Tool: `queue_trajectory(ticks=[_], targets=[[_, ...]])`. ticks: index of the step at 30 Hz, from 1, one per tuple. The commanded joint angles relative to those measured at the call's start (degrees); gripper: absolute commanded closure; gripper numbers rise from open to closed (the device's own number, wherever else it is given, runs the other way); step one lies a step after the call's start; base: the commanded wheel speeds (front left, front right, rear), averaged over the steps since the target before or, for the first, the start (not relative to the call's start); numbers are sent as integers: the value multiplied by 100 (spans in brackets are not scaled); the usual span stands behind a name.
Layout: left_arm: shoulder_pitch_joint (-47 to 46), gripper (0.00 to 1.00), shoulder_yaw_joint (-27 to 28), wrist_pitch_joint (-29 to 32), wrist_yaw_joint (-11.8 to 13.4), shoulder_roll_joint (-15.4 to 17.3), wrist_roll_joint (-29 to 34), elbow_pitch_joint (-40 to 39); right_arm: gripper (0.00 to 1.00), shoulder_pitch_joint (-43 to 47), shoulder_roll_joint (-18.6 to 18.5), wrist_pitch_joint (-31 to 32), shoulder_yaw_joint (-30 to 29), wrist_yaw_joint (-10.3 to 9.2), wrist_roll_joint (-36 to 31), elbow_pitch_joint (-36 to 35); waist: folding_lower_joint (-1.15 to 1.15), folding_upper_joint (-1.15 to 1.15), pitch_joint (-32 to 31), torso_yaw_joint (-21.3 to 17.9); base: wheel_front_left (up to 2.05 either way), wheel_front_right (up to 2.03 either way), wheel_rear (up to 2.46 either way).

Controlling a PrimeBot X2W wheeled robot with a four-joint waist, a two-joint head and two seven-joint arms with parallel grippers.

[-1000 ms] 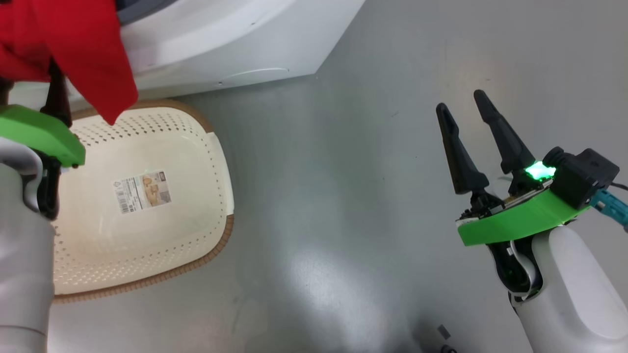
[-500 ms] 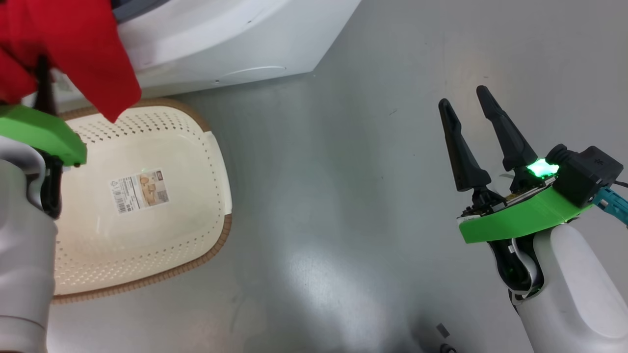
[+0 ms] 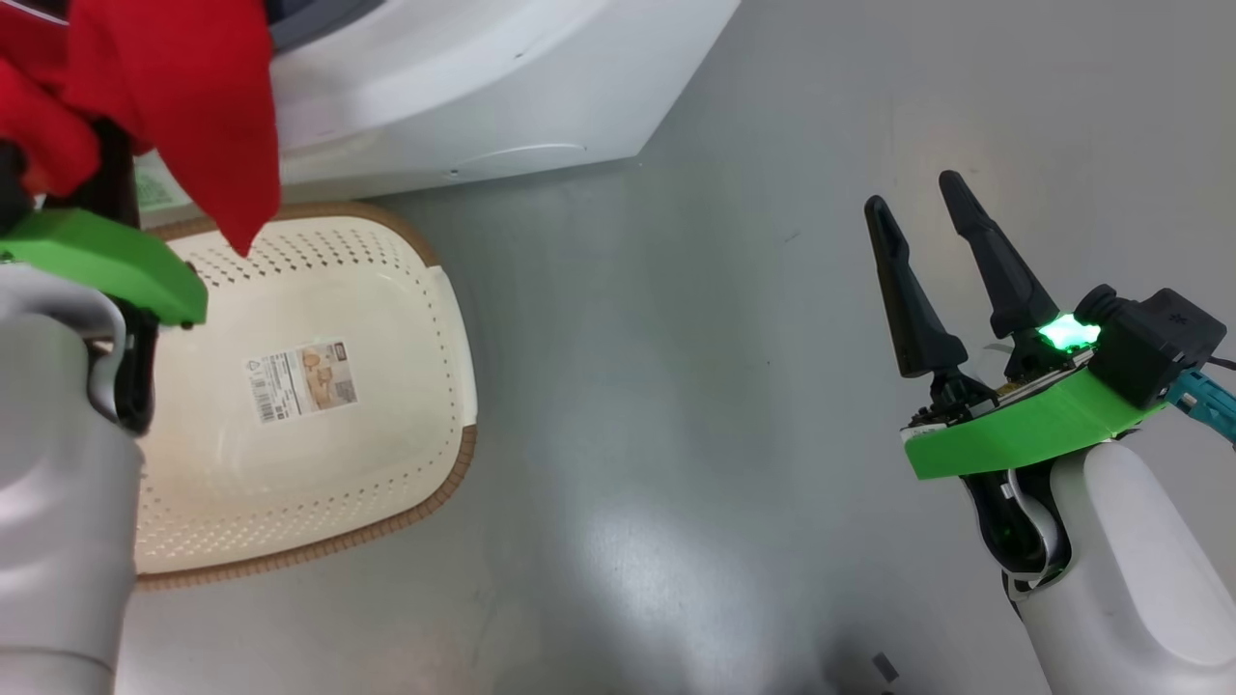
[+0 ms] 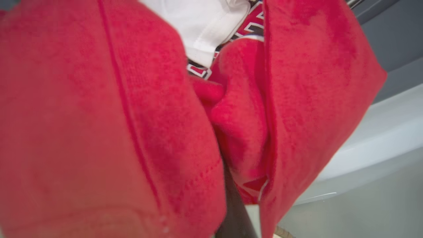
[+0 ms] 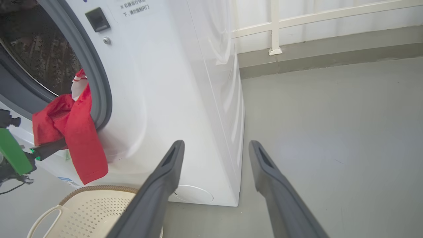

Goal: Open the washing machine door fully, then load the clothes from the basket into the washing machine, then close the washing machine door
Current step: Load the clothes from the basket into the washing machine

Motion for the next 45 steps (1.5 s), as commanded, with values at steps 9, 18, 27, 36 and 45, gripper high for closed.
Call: queue_trajectory(ticks=[9,18,27,36,45], targets=[[691,100,193,-74,99,334,52,-1778,0,250,-19,-27,84,9,-10,-78,0,0,-174,102,0,0,0],[380,100,185,745,226,478,-42,-2540,0,198,-6,-27,165,9,27,-94,0,0,-94,11,0,0,0],[-1233,100,-67,1334,164,659,153,-1415,0,95,81,-27,208,9,28,-132,0,0,366,-392,0,0,0],[-2544,100,-272,1183,188,837,486,-290,0,126,204,-27,191,9,13,-177,0,0,708,-841,0,0,0],[-3441,100,-249,-77,425,874,711,-8,0,121,268,-27,195,9,-12,-239,0,0,894,-962,0,0,0]])
